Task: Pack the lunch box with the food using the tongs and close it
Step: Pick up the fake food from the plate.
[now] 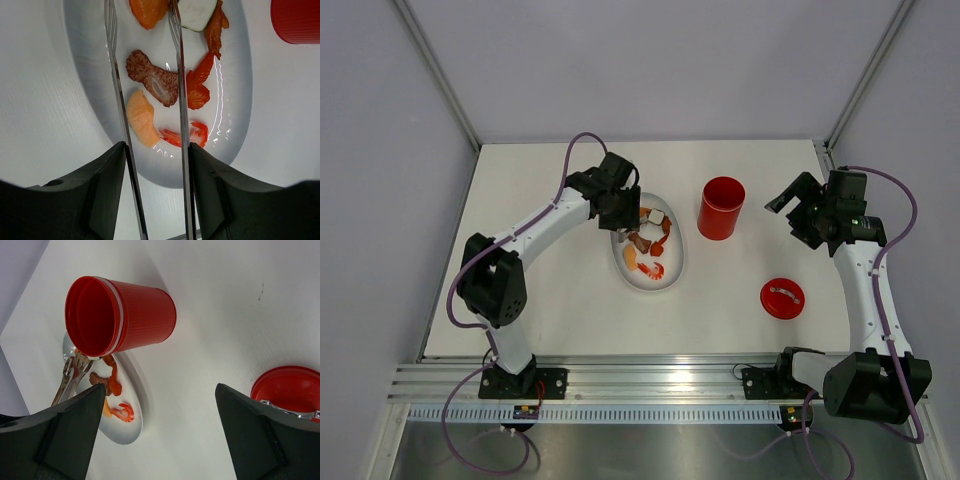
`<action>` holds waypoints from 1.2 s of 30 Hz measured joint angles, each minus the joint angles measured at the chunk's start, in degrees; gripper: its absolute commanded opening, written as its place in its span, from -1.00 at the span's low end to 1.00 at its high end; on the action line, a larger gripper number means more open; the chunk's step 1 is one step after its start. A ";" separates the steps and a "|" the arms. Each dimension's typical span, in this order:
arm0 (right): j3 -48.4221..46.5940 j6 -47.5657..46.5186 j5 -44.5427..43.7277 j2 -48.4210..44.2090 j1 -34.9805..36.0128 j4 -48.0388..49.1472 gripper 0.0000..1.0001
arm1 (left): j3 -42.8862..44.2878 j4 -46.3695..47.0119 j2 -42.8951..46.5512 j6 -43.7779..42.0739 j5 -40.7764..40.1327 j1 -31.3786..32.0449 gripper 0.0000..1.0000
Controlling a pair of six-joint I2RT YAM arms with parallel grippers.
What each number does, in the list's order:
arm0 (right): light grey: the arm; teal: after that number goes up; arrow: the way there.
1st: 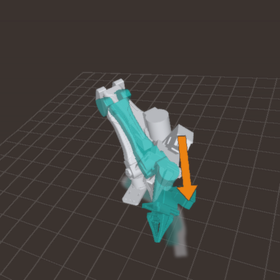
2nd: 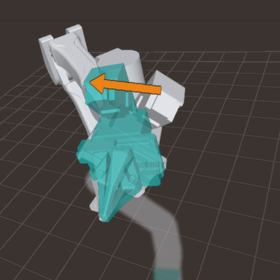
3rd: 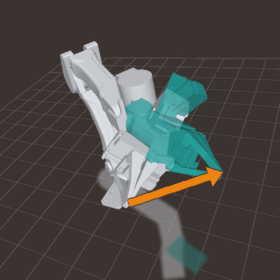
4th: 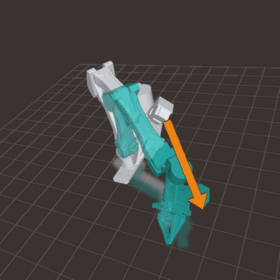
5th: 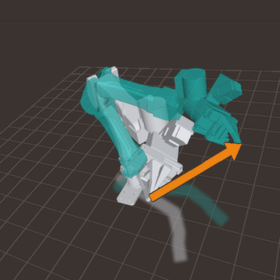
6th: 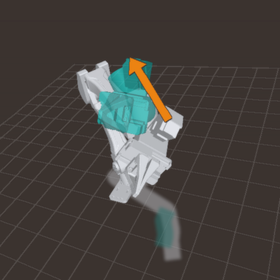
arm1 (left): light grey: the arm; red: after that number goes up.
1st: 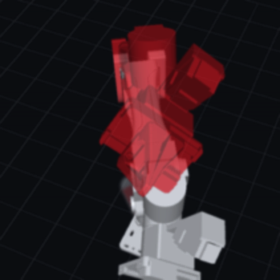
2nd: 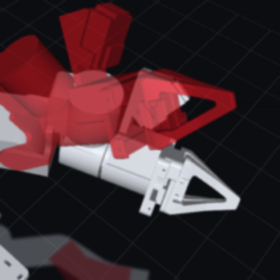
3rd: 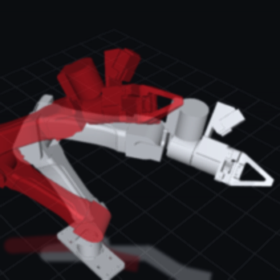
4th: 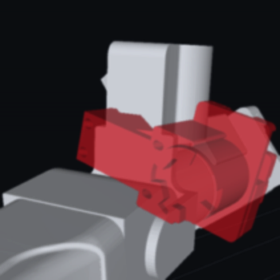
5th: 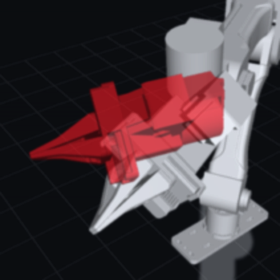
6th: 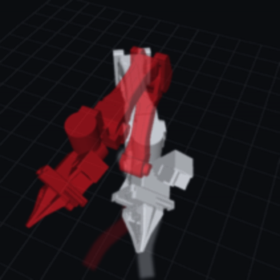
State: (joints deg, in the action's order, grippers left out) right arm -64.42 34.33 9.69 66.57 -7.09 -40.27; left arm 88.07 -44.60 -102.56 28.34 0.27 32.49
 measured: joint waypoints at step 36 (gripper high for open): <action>0.00 0.44 -0.02 0.04 0.83 0.07 0.99 | 0.28 -1.27 4.17 0.55 1.05 -0.83 -1.00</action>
State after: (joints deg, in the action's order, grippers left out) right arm -64.42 34.76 9.67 66.61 -6.26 -40.21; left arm 88.36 -45.87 -98.39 28.88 1.32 31.66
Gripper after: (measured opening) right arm 0.993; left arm 0.321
